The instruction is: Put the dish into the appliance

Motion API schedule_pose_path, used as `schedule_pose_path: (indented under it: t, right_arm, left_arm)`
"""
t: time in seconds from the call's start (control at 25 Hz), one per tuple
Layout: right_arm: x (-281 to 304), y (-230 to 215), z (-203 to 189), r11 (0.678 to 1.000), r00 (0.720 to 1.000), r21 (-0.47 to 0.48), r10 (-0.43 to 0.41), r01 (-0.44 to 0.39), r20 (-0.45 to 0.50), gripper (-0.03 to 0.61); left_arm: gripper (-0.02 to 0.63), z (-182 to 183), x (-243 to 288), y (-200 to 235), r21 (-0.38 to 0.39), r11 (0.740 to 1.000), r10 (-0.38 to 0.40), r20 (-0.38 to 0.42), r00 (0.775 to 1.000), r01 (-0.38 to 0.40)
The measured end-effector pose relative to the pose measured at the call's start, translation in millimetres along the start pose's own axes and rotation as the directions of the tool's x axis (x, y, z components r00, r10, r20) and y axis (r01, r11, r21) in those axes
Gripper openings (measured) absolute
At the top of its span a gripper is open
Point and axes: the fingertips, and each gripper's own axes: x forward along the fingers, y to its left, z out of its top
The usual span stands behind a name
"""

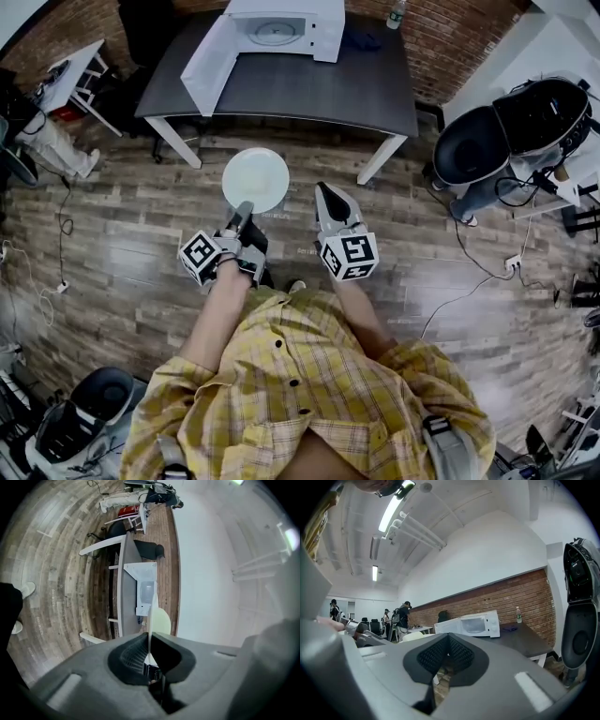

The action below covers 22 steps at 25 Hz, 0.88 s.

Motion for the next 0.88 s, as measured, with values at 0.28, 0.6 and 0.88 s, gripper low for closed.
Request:
schedule_pose_path:
  t: [0.28, 0.6, 0.88]
  right_arm:
    - [11, -1, -9, 1.0, 0.999, -0.003, 0.018, -0.019, -0.026, 0.005]
    - [62, -28, -12, 1.0, 0.999, -0.017, 0.007, -0.008, -0.039, 0.005]
    - [130, -54, -13, 0.999, 0.998, -0.035, -0.004, 0.002, -0.058, 0.003]
  left_arm:
    - [0.011, 7, 10, 15, 0.007, 0.999, 0.038, -0.008, 0.999, -0.038]
    - [0.011, 30, 63, 20, 0.0, 1.0, 0.021, -0.026, 0.999, -0.021]
    - [0.011, 72, 125, 20, 0.019, 1.0, 0.021, -0.04, 0.999, -0.021]
